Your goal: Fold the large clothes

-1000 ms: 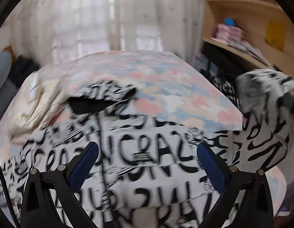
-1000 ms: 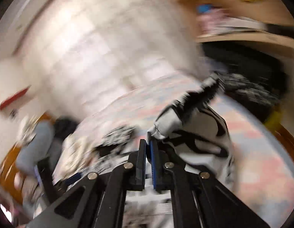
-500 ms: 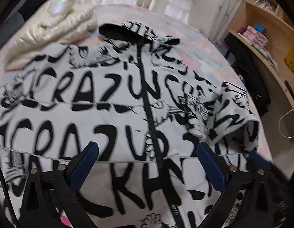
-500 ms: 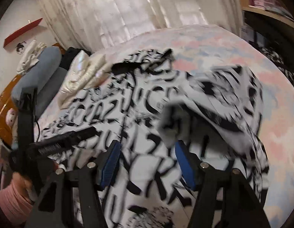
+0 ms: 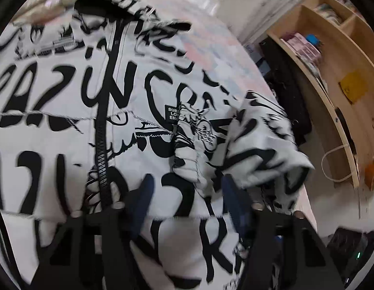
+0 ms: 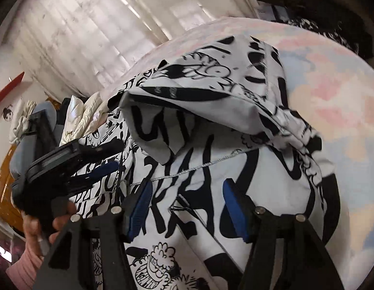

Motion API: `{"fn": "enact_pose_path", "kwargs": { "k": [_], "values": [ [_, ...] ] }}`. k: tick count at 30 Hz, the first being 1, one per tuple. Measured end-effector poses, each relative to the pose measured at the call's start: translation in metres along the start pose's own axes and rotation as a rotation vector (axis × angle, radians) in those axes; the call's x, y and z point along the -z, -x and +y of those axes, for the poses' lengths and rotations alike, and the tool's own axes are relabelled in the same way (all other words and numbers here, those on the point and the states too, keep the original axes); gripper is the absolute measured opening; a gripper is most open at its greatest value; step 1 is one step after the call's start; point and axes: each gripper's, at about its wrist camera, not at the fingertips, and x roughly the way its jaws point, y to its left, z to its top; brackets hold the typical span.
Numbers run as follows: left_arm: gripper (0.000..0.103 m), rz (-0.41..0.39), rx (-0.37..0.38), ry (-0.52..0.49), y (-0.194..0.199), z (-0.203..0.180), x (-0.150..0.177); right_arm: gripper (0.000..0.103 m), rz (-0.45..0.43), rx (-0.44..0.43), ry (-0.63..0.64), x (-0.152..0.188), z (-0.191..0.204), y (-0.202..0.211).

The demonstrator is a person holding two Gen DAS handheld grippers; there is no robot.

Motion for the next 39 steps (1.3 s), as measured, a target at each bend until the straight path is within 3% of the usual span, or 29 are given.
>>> {"fn": "enact_pose_path", "kwargs": {
  "k": [3, 12, 13, 14, 16, 18, 21, 24, 27, 29, 31, 34, 39],
  "values": [
    [0.05, 0.008, -0.028, 0.013, -0.019, 0.003, -0.006, 0.061, 0.01, -0.013, -0.011, 0.002, -0.004, -0.004],
    [0.05, 0.025, -0.112, -0.076, -0.062, -0.017, -0.021, 0.061, 0.011, -0.018, 0.033, 0.01, -0.002, -0.011],
    [0.042, 0.025, -0.135, -0.095, -0.066, -0.022, -0.021, 0.061, 0.01, -0.016, 0.037, 0.011, -0.002, -0.011],
    [0.017, 0.029, -0.145, -0.112, -0.069, -0.026, -0.022, 0.061, 0.01, -0.016, 0.038, 0.009, -0.002, -0.011],
    [0.014, 0.04, -0.193, -0.156, -0.073, -0.04, -0.025, 0.061, 0.011, -0.014, 0.039, 0.01, -0.002, -0.012],
    [0.012, -0.006, -0.223, -0.199, -0.061, -0.054, -0.03, 0.061, 0.01, -0.014, 0.039, 0.01, -0.001, -0.012],
    [0.01, -0.163, -0.25, -0.261, -0.009, -0.073, -0.045, 0.061, 0.001, -0.016, 0.043, 0.012, 0.0, -0.012],
    [0.009, -0.318, -0.299, -0.285, 0.054, -0.063, -0.057, 0.061, -0.006, -0.023, 0.054, 0.014, 0.002, -0.01],
    [0.013, -0.362, -0.391, -0.279, 0.091, -0.02, -0.053, 0.061, 0.002, -0.025, 0.068, 0.015, 0.006, -0.009],
    [0.043, -0.292, -0.412, -0.248, 0.09, 0.016, -0.046, 0.061, 0.012, -0.021, 0.083, 0.015, 0.012, -0.007],
    [0.06, -0.199, -0.426, -0.177, 0.079, 0.053, -0.035, 0.061, 0.032, -0.025, 0.1, 0.013, 0.019, -0.005],
    [0.06, -0.107, -0.432, -0.1, 0.063, 0.093, -0.02, 0.065, 0.052, -0.039, 0.139, 0.009, 0.031, 0.002],
    [0.062, -0.103, -0.378, -0.035, 0.057, 0.117, -0.018, 0.067, 0.075, -0.037, 0.172, -0.004, 0.042, 0.016]
  ]
}}
